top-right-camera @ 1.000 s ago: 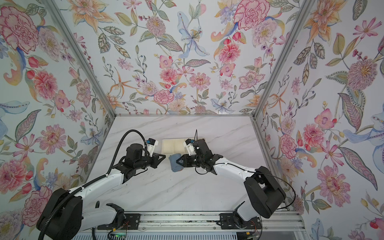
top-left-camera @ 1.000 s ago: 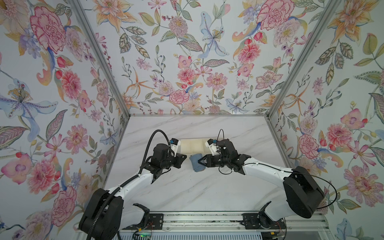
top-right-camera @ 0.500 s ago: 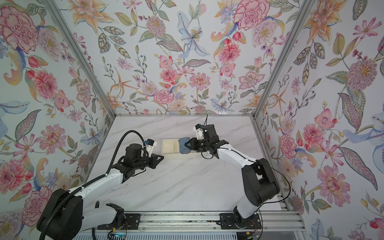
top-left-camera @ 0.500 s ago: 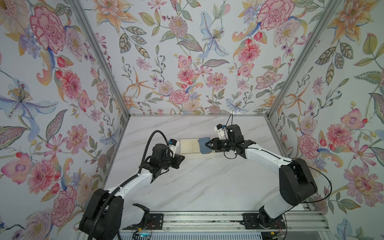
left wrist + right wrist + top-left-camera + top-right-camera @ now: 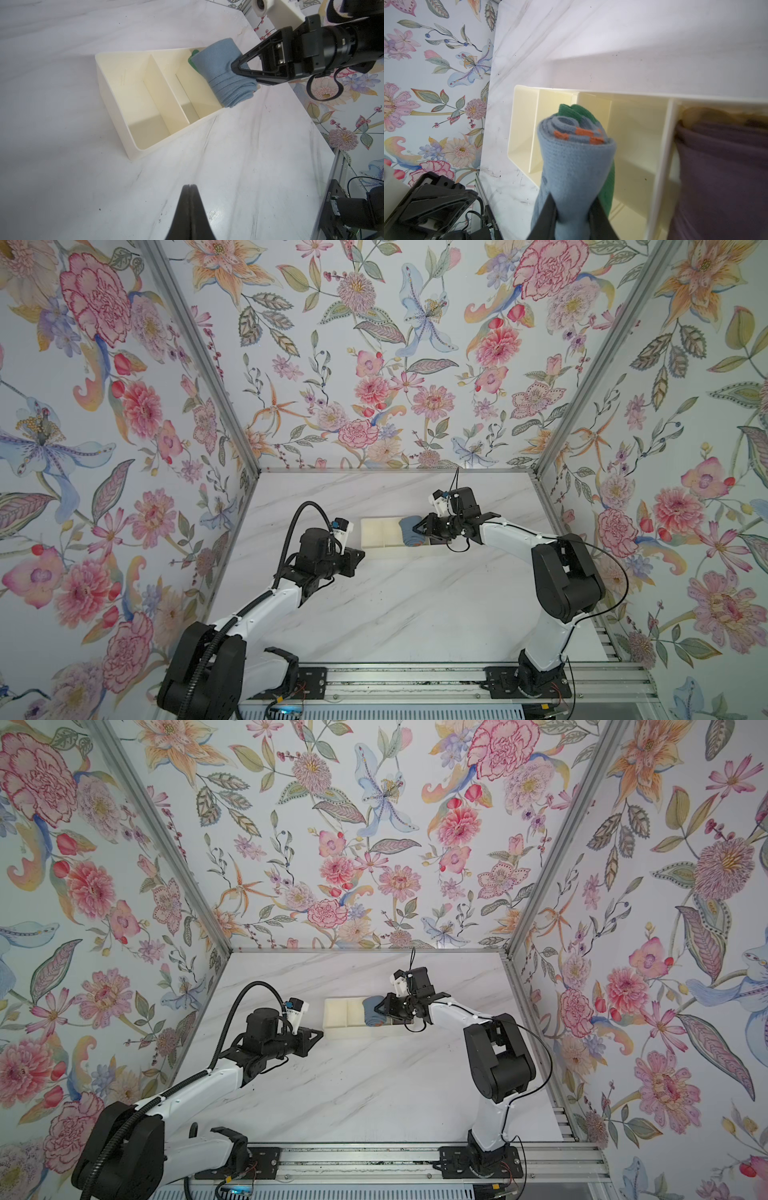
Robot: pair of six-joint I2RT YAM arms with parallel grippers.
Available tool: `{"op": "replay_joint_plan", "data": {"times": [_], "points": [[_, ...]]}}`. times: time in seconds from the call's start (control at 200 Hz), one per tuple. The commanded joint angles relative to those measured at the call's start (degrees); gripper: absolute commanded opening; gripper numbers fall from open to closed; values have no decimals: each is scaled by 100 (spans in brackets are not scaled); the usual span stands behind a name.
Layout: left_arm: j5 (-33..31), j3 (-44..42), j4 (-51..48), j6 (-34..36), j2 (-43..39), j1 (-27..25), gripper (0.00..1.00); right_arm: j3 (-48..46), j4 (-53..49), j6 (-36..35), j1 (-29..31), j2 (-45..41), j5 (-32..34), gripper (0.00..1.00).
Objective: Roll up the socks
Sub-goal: 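Carry the sock roll with the right gripper to the tray while the left gripper withdraws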
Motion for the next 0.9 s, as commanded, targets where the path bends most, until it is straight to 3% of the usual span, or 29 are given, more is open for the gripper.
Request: {"op": "replay_joint_plan", "data": {"times": [0.0, 0.48, 0.896], "points": [[61, -97, -31, 132, -90, 83, 0, 229, -200, -130, -52, 155, 120, 0], [132, -153, 42, 132, 21, 153, 0, 648, -1054, -471, -3, 269, 1033, 0], [-49, -249, 46, 120, -92, 271, 0, 660, -1270, -592, 96, 219, 1417, 0]]}}
